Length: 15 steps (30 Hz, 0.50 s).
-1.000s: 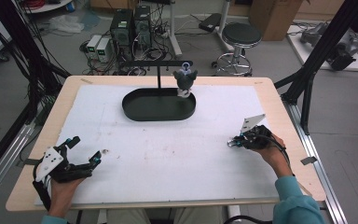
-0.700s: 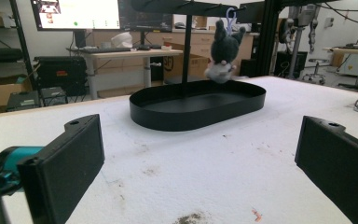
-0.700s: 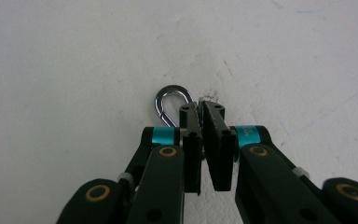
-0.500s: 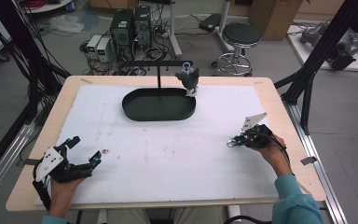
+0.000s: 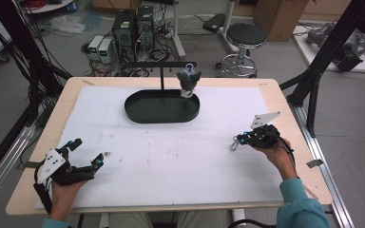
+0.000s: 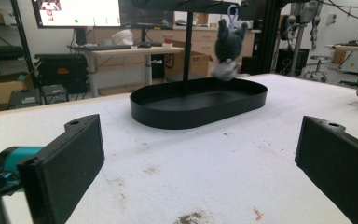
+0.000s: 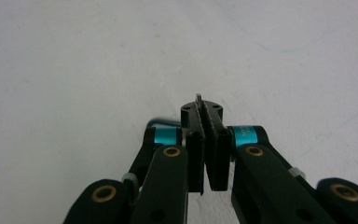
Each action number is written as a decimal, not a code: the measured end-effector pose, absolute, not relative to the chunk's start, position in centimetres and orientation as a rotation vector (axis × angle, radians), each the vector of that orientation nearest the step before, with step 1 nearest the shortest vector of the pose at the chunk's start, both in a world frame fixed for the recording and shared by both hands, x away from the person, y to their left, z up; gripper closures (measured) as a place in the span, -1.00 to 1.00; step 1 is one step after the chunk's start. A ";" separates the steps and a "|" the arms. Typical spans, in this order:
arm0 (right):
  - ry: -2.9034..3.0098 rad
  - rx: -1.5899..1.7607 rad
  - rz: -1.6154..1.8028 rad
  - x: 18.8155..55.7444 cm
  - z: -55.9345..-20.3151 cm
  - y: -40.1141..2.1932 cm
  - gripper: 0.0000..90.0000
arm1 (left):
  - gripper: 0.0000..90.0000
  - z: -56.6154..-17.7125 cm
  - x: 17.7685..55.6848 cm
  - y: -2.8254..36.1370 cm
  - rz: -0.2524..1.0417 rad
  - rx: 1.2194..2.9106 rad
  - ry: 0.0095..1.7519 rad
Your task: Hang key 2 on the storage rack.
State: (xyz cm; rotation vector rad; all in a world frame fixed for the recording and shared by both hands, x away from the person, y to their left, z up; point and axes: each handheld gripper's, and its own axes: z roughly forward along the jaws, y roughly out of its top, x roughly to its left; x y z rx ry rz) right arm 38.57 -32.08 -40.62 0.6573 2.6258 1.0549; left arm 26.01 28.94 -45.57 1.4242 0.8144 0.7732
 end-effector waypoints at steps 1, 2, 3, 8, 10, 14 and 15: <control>2.617 0.656 1.077 38.5 -40.5 -32.0 0.97 | -0.96 -45.5 26.1 28.9 0.762 1.421 0.812; 2.608 0.646 1.109 38.5 -40.4 -32.1 0.97 | -0.96 -45.5 26.2 28.9 0.745 1.415 0.814; 2.604 0.654 1.132 38.4 -40.2 -32.0 0.97 | -0.96 -45.3 26.4 28.7 0.736 1.413 0.816; 2.568 0.642 1.235 38.2 -39.9 -31.6 0.97 | -0.96 -44.0 27.2 28.0 0.707 1.445 0.774; 2.553 0.640 1.278 38.2 -39.8 -31.4 0.97 | -0.96 -43.3 27.5 27.7 0.700 1.459 0.755; 2.510 0.617 1.394 38.2 -39.2 -30.8 0.97 | -0.96 -41.9 28.3 27.1 0.657 1.473 0.721; 2.503 0.616 1.423 38.2 -39.0 -30.6 0.97 | -0.96 -41.6 28.6 27.0 0.646 1.478 0.714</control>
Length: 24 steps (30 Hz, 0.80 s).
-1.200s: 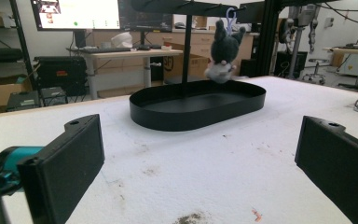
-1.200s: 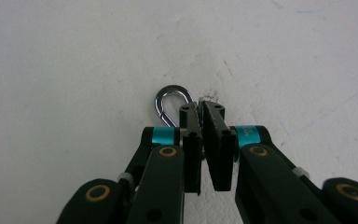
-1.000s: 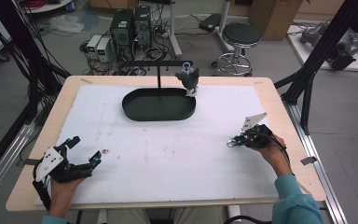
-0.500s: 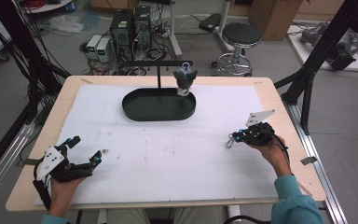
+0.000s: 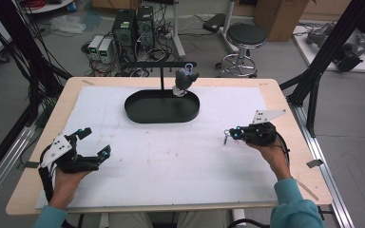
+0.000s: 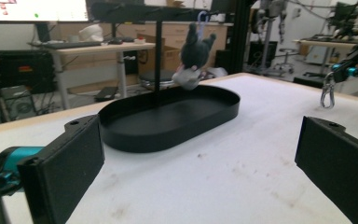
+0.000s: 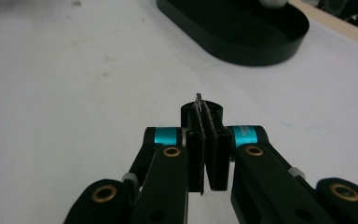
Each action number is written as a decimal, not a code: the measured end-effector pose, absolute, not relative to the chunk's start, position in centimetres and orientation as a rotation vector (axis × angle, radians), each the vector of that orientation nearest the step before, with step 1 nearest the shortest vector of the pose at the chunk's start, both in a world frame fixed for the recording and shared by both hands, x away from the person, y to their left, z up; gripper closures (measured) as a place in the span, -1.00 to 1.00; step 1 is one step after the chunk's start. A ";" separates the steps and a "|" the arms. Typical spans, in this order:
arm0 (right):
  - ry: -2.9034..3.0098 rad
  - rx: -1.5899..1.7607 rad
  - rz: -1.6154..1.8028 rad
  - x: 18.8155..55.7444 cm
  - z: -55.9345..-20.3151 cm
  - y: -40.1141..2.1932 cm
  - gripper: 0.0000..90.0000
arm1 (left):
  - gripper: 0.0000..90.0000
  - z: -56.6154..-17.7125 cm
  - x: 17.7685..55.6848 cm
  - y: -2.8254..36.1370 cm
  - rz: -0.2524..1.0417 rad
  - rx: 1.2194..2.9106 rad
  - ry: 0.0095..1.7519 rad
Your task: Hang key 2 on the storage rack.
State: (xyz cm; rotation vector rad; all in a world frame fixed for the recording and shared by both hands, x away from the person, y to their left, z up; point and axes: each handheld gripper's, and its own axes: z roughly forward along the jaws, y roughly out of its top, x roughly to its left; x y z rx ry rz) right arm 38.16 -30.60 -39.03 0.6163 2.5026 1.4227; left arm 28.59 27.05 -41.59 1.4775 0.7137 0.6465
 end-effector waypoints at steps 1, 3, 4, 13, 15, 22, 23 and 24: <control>2.491 0.609 1.446 38.2 -38.8 -30.5 0.97 | -0.96 -41.2 28.9 26.9 0.639 1.482 0.707; 2.478 0.586 1.492 38.2 -38.2 -30.0 0.97 | -0.96 -40.6 29.4 26.7 0.625 1.487 0.692; 2.468 0.570 1.501 38.3 -37.8 -29.8 0.97 | -0.96 -40.2 29.7 26.5 0.620 1.500 0.684; 2.398 0.459 1.688 39.0 -34.4 -27.3 0.97 | -0.96 -37.4 32.3 24.9 0.528 1.538 0.607; 2.394 0.439 1.703 39.3 -33.9 -26.5 0.97 | -0.96 -36.9 32.8 24.5 0.510 1.554 0.589; 2.392 0.358 1.772 40.1 -32.6 -24.1 0.97 | -0.96 -35.3 34.1 22.9 0.460 1.608 0.518; 2.398 0.350 1.784 40.2 -32.5 -23.8 0.97 | -0.96 -35.1 34.3 22.7 0.443 1.609 0.508; 2.397 0.339 1.786 40.2 -32.3 -23.5 0.97 | -0.96 -34.9 34.5 22.5 0.436 1.616 0.502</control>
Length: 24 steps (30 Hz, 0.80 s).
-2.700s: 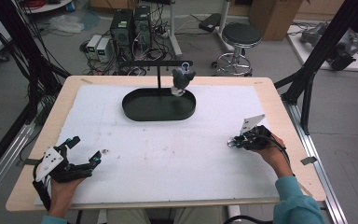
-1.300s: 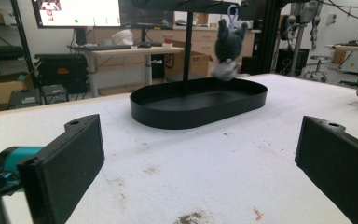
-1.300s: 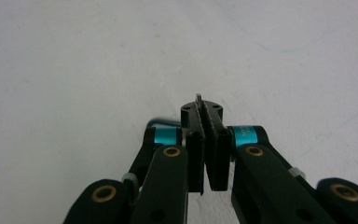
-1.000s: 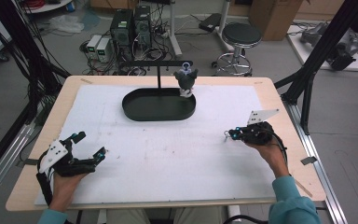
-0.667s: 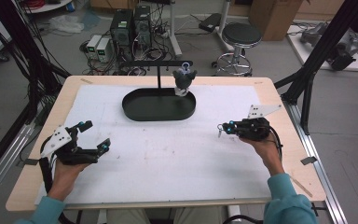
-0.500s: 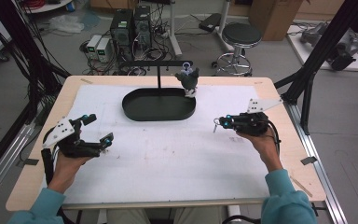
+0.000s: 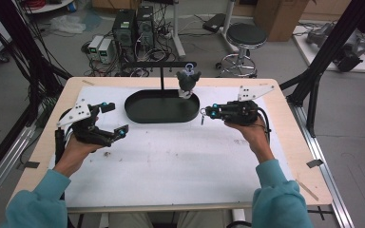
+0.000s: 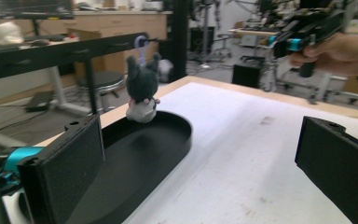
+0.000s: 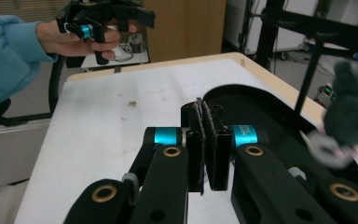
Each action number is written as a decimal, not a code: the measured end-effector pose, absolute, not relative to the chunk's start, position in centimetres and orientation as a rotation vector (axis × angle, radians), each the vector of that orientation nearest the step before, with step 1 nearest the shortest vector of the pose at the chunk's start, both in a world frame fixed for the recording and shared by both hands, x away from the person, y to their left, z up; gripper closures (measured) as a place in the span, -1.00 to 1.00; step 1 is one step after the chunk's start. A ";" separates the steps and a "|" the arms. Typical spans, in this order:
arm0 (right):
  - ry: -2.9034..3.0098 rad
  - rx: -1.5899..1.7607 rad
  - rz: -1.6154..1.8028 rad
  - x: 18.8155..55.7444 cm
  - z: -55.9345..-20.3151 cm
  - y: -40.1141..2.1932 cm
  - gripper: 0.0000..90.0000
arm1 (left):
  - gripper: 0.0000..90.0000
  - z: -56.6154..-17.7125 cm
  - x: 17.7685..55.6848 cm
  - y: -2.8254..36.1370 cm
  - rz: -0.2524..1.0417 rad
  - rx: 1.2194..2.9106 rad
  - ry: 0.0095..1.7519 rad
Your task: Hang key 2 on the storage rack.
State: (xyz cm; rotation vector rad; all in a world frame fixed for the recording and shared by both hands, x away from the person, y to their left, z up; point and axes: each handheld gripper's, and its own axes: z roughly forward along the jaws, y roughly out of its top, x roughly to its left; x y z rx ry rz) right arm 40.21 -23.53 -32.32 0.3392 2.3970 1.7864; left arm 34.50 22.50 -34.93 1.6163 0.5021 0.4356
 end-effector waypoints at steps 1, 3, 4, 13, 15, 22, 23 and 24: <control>2.396 0.324 1.786 40.3 -32.2 -23.3 0.97 | -0.96 -34.7 34.7 22.2 0.428 1.622 0.492; 2.400 0.306 1.798 40.4 -31.9 -22.8 0.97 | -0.96 -34.4 35.0 21.8 0.419 1.626 0.474; 2.407 0.308 1.798 40.4 -31.7 -22.6 0.97 | -0.96 -34.2 35.2 21.5 0.412 1.632 0.464; 2.419 0.218 1.837 40.7 -30.8 -20.7 0.97 | -0.96 -33.0 36.4 19.3 0.359 1.687 0.371; 2.436 0.203 1.843 40.6 -30.7 -20.2 0.97 | -0.96 -32.7 36.7 18.7 0.347 1.686 0.357; 2.464 0.137 1.863 40.4 -30.6 -18.3 0.97 | -0.96 -31.8 37.4 17.0 0.296 1.717 0.305; 2.460 0.123 1.866 40.4 -30.6 -18.0 0.97 | -0.96 -31.7 37.5 16.8 0.289 1.722 0.295; 2.463 0.117 1.866 40.4 -30.6 -17.8 0.97 | -0.96 -31.5 37.6 16.5 0.284 1.721 0.291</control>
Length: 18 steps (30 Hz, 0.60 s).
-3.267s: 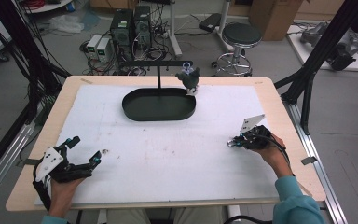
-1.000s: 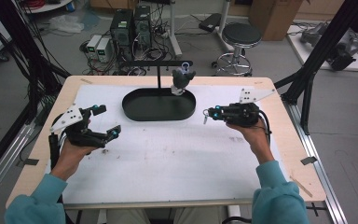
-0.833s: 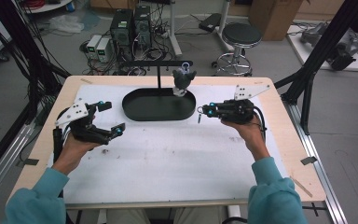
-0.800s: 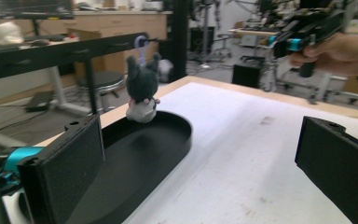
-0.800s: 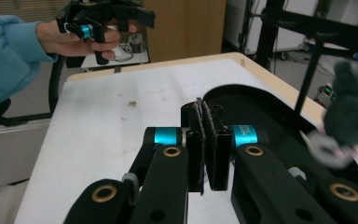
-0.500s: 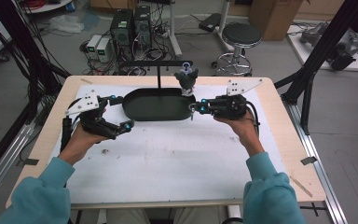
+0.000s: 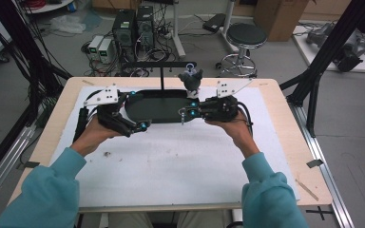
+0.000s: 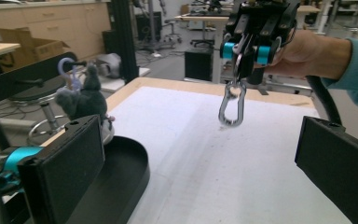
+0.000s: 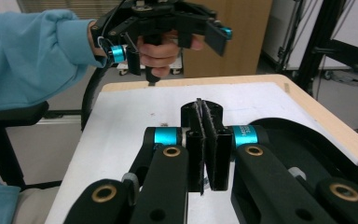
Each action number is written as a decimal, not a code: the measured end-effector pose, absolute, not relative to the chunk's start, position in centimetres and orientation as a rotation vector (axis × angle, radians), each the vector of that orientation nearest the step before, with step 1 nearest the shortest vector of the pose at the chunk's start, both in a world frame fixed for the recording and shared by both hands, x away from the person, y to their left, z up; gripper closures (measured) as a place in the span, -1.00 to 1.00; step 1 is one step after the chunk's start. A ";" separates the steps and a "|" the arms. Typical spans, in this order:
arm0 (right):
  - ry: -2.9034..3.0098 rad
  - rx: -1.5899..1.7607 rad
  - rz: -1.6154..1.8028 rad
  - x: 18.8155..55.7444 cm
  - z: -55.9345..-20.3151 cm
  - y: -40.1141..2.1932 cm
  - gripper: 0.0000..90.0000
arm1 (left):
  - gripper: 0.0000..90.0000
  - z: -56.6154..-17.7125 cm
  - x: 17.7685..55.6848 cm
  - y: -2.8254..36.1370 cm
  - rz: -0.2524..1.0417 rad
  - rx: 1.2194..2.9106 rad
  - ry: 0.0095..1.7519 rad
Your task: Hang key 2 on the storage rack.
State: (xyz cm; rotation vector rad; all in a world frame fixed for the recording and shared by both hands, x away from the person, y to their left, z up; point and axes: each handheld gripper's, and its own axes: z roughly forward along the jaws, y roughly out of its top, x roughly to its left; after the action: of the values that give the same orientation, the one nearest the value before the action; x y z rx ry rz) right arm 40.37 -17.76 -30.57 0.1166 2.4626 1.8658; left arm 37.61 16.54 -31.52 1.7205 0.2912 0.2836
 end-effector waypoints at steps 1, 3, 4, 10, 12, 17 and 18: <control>2.464 0.110 1.871 40.4 -30.5 -17.5 0.97 | -0.96 -31.4 37.7 16.4 0.275 1.714 0.283; 2.461 0.097 1.887 40.3 -30.5 -17.0 0.97 | -0.92 -31.2 37.8 16.0 0.267 1.722 0.272; 2.470 0.101 1.888 40.3 -30.4 -16.9 0.97 | -0.92 -31.2 37.8 15.8 0.267 1.727 0.269; 2.483 0.067 1.897 40.4 -30.4 -15.7 0.97 | -0.79 -31.0 38.0 14.9 0.238 1.746 0.213; 2.487 0.066 1.894 40.4 -30.5 -15.4 0.97 | -0.69 -31.0 38.1 14.7 0.232 1.749 0.198; 2.498 0.062 1.890 40.5 -30.6 -15.1 0.97 | -0.63 -31.1 38.3 14.4 0.200 1.749 0.187; 2.499 0.064 1.892 40.5 -30.6 -15.1 0.97 | -0.60 -31.2 38.3 14.4 0.193 1.750 0.183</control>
State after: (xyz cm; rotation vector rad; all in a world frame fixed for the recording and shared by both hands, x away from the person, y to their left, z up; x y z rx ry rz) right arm 40.47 -15.08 -30.63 0.0640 2.4992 1.8915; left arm 38.29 14.36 -31.16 1.7499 0.1828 0.1928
